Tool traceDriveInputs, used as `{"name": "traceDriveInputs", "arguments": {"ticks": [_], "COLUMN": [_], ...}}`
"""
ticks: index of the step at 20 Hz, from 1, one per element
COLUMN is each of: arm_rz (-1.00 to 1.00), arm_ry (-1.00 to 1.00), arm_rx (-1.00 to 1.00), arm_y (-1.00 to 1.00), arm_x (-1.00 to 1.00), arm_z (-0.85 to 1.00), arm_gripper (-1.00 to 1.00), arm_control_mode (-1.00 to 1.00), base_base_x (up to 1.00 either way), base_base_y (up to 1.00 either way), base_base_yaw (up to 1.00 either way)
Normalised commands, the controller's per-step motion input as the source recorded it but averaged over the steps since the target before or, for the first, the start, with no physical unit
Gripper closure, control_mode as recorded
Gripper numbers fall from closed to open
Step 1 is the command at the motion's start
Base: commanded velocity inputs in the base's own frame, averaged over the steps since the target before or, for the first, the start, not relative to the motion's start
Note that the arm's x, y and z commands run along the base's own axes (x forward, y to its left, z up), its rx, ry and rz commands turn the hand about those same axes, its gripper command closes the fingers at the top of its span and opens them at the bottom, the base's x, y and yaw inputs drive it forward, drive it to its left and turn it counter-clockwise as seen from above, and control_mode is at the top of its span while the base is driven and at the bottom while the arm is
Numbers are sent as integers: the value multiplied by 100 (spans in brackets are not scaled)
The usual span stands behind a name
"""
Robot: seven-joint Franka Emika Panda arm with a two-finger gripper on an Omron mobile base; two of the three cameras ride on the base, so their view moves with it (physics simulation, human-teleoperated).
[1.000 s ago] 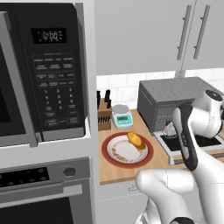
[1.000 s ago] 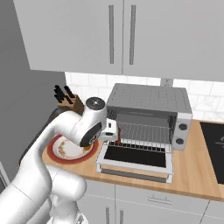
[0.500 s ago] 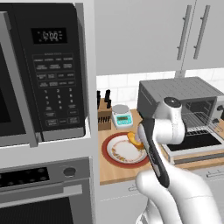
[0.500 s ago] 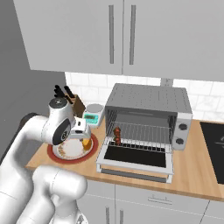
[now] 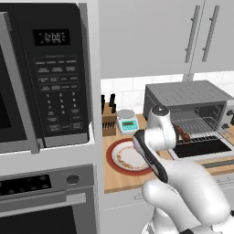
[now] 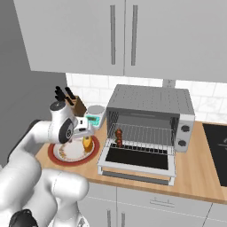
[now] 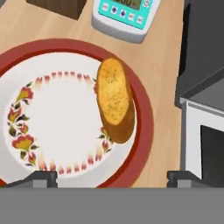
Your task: Pick up the kebab skewer and baguette bread, and place them inside the toaster oven. Close the toaster oven door and start by setting the timer.
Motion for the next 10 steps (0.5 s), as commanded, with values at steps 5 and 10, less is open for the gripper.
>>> {"name": "traceDriveInputs", "arguments": {"ticks": [5,10], "arm_rz": [0,0], "arm_ry": [15,18], "arm_rx": [-1,0], "arm_y": [0,0], "arm_x": [59,55], "arm_z": [-30,-48], "arm_gripper": [-100,-100], "arm_control_mode": [-100,-100], "base_base_x": [0,0], "base_base_y": [0,0], "base_base_yaw": [0,0]}}
